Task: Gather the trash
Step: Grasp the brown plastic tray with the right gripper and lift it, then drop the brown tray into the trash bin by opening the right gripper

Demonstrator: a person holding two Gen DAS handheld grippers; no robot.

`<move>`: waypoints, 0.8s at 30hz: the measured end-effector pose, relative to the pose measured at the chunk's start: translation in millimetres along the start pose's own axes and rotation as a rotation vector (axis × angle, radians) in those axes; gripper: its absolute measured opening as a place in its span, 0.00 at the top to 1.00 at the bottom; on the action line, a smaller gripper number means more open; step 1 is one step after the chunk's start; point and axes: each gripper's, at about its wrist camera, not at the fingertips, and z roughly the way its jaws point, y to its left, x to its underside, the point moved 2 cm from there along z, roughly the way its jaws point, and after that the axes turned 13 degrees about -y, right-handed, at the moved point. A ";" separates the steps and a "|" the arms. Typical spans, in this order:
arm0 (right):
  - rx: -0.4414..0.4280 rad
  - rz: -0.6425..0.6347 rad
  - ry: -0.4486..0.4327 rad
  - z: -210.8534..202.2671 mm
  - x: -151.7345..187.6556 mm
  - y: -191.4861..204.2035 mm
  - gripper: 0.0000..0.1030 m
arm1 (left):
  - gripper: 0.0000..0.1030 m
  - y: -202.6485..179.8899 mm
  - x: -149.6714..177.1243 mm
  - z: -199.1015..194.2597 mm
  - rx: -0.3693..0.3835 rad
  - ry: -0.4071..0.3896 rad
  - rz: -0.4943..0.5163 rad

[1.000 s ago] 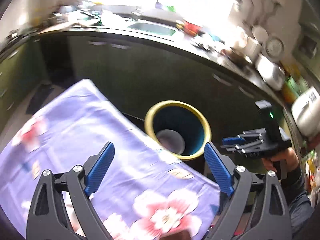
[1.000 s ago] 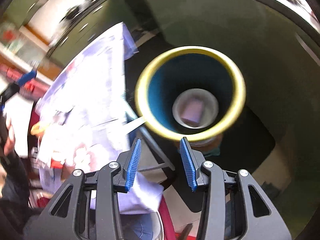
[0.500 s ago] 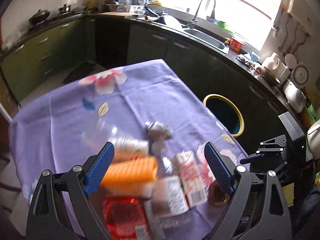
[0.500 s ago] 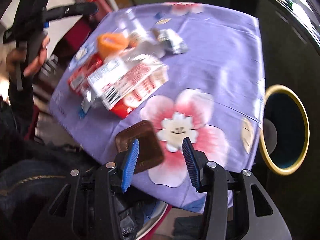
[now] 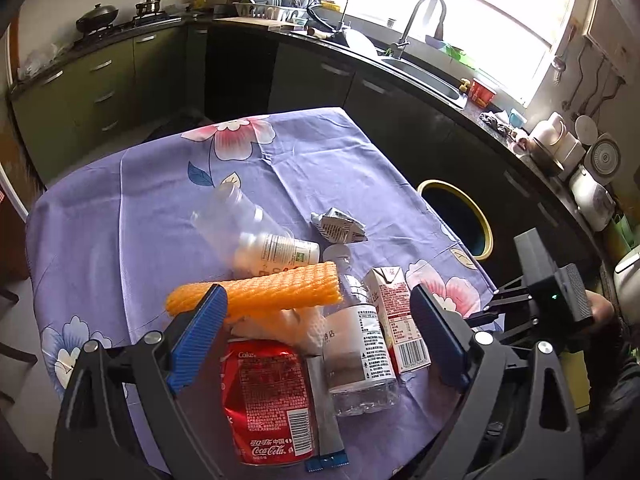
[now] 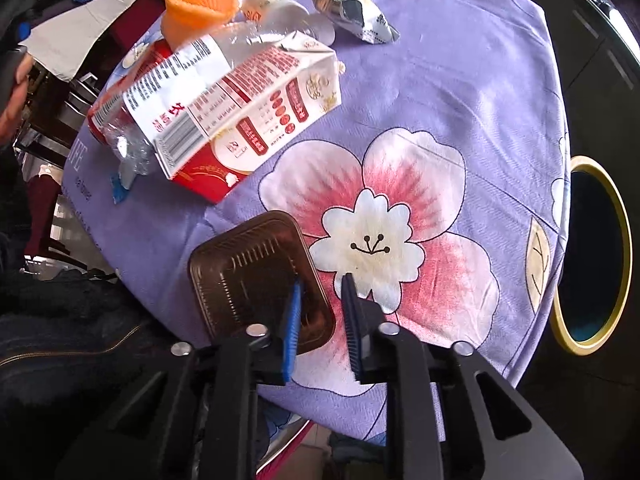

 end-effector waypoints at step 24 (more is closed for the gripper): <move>0.313 0.539 -0.213 -82.8 19.7 -211.9 0.94 | 0.14 -29.1 -0.9 10.1 0.027 0.032 0.055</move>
